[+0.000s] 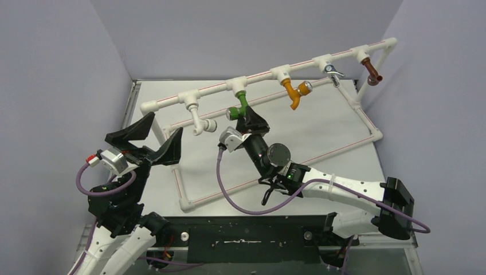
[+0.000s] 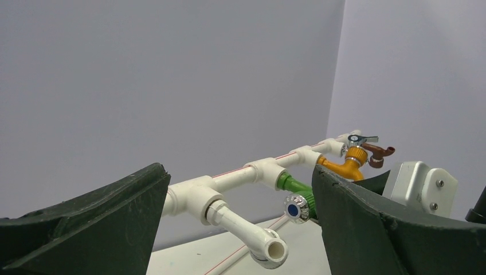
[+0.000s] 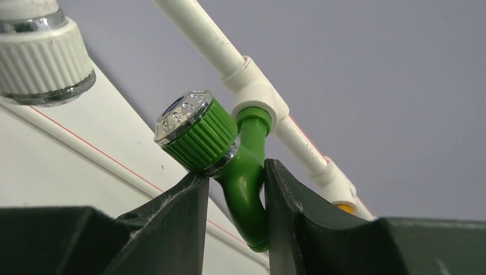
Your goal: Install the water faucets
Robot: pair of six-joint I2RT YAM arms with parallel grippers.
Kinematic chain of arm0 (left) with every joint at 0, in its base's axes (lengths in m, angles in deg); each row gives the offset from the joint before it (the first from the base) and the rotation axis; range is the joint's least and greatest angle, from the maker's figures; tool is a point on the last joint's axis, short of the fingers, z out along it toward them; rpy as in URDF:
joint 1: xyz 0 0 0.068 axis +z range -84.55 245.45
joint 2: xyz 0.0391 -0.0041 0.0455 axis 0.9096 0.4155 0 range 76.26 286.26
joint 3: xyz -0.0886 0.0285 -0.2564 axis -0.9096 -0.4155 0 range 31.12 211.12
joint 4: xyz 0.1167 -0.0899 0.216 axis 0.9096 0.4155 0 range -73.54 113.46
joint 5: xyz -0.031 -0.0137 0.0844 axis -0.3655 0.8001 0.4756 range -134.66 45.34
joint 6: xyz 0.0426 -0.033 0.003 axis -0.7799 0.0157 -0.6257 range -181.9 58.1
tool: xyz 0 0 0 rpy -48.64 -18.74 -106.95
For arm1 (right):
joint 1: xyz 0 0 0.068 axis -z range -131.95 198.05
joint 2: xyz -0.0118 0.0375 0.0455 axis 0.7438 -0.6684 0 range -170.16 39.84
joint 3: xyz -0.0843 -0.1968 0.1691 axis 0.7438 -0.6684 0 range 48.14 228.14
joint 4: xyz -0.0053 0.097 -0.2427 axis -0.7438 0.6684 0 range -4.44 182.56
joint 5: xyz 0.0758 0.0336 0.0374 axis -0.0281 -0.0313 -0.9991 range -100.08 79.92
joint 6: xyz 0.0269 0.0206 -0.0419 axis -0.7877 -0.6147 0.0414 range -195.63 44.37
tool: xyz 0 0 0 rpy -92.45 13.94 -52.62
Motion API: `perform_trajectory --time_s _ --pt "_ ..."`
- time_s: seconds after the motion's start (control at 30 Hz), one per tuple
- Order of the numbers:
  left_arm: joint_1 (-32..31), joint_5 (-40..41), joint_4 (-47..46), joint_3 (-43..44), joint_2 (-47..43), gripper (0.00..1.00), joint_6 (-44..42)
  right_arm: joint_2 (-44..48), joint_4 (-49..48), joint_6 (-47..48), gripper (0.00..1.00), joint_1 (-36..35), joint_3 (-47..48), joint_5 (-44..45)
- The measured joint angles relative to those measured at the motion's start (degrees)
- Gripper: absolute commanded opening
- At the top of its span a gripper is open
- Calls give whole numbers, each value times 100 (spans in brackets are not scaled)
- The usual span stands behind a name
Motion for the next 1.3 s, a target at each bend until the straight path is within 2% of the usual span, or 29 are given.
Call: perform_trajectory --time_s 0.17,0.23,0.33,0.57,0.73,1.03,1.13,1.3 --pt "0 0 0 0 -28 94 0 -28 -302 -1001 0 -57 0 188" --pt "0 0 -2 0 -44 94 0 -37 -1196 -2225 0 -48 72 457" --pt "-7 11 0 0 -50 94 0 -39 -1707 -3136 0 39 118 702" --pt "-24 31 0 0 -83 94 -4 -28 -1687 -3624 0 68 146 741" --pt "-37 39 0 0 -85 94 -13 162 -1244 -3576 16 68 173 485" --pt "-37 39 2 0 -85 94 -17 739 367 -3005 62 160 608 -474" --pt "-37 39 0 0 -85 94 -17 831 1115 -2710 70 308 911 -957" --pt "-37 39 2 0 -85 94 -17 909 2238 -2050 76 474 1298 -1611"
